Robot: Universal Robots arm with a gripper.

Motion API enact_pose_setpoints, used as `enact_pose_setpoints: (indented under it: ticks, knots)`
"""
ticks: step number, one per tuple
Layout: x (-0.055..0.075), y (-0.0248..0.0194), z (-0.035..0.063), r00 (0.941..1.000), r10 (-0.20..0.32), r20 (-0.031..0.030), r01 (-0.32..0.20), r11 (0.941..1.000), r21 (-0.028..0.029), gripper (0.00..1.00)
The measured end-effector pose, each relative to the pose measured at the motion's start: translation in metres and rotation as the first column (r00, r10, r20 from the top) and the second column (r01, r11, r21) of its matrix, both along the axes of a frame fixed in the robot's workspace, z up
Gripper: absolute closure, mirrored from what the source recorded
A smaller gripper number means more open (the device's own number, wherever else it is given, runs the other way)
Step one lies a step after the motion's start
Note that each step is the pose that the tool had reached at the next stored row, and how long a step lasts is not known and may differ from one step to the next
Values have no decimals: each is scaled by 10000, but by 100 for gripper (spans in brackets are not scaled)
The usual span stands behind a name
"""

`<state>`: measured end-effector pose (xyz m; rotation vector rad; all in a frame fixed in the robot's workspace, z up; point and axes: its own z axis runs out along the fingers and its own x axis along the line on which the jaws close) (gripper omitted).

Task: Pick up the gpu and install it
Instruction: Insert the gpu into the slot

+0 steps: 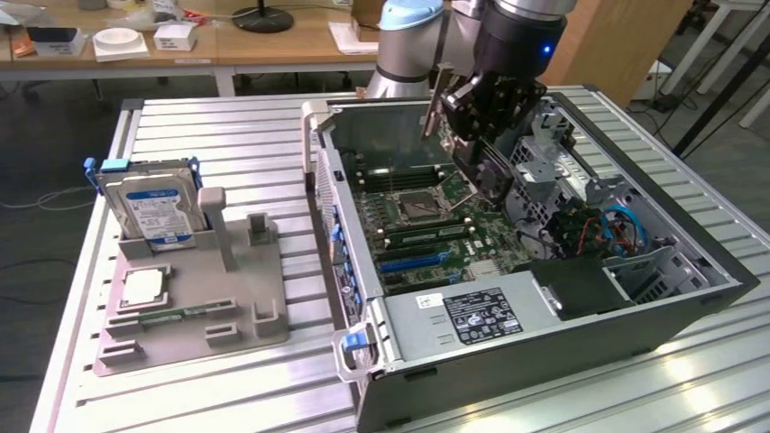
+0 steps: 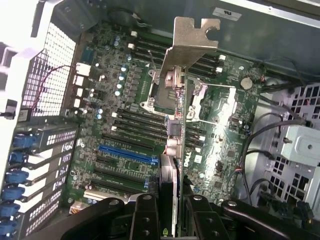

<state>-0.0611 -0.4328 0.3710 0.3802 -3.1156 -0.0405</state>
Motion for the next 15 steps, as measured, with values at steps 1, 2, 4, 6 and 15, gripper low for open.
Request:
enact_pose_setpoints:
  ticks: [1,2,4,6,15]
  knots:
    - [0,0,0,10000,86,0,-86,10000,0,73]
    - [0,0,-1,9999,172,0,-172,9999,0,73]
    - [1,0,-1,9993,366,0,-366,9993,0,73]
    - [1,0,-2,9984,569,0,-569,9984,0,73]
    - [2,0,-9,9800,1989,0,-1989,9800,0,73]
